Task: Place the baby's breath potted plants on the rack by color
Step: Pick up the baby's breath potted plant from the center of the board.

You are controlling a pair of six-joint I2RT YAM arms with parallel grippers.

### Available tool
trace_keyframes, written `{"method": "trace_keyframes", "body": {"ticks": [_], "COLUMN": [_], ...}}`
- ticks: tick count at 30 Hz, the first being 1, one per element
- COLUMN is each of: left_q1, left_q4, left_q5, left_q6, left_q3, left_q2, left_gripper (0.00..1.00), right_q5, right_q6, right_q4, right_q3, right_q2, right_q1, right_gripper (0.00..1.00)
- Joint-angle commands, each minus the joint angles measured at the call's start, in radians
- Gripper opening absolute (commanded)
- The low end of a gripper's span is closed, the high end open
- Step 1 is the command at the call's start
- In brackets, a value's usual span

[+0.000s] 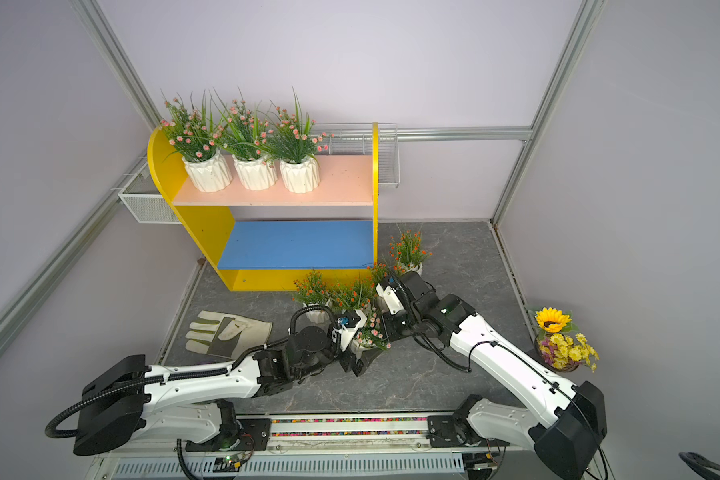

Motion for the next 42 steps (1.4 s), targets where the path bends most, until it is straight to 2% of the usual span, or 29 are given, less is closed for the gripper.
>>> {"method": "trace_keyframes", "body": {"ticks": [1,5,8,14,18,22,25,34,42], "left_q1": [-0.006,-0.006,-0.007,-0.006,-0.006,-0.007,-0.007,-0.007,-0.005], "left_q4": [-0.008,-0.018,-0.039,-0.061,-0.073,-0.092,-0.114,-0.157,-0.312], "left_q5": [0.012,0.012,0.017,0.018,0.013,0.004,-0.024,-0.097,-0.186], "left_q6": [-0.006,-0.006,-0.003,-0.003,-0.006,-0.015,-0.039,-0.054,-0.063], "left_q3": [0.037,0.044,0.056,0.068,0.076,0.086,0.095,0.109,0.192], "left_q2": [0.020,0.029,0.035,0.044,0.048,0.054,0.053,0.031,-0.023], "left_gripper": [0.98,0.95,0.89,0.70,0.54,0.46,0.42,0.37,0.35], "right_q5": [-0.030,-0.026,-0.024,-0.019,-0.013,-0.007,-0.006,0.021,0.060], "right_q6": [0.005,0.003,0.003,0.002,0.005,0.009,0.016,0.022,0.034], "right_q4": [0.057,0.058,0.059,0.066,0.075,0.084,0.098,0.087,0.067], "right_q3": [0.033,0.031,0.029,0.018,0.003,-0.019,-0.042,-0.068,-0.146], "right_q2": [-0.026,-0.030,-0.032,-0.034,-0.039,-0.056,-0.078,-0.115,-0.214], "right_q1": [0.007,0.008,0.008,0.006,0.000,-0.013,-0.025,-0.064,-0.177], "right_gripper": [0.08,0.08,0.08,0.08,0.09,0.13,0.17,0.20,0.24]}}
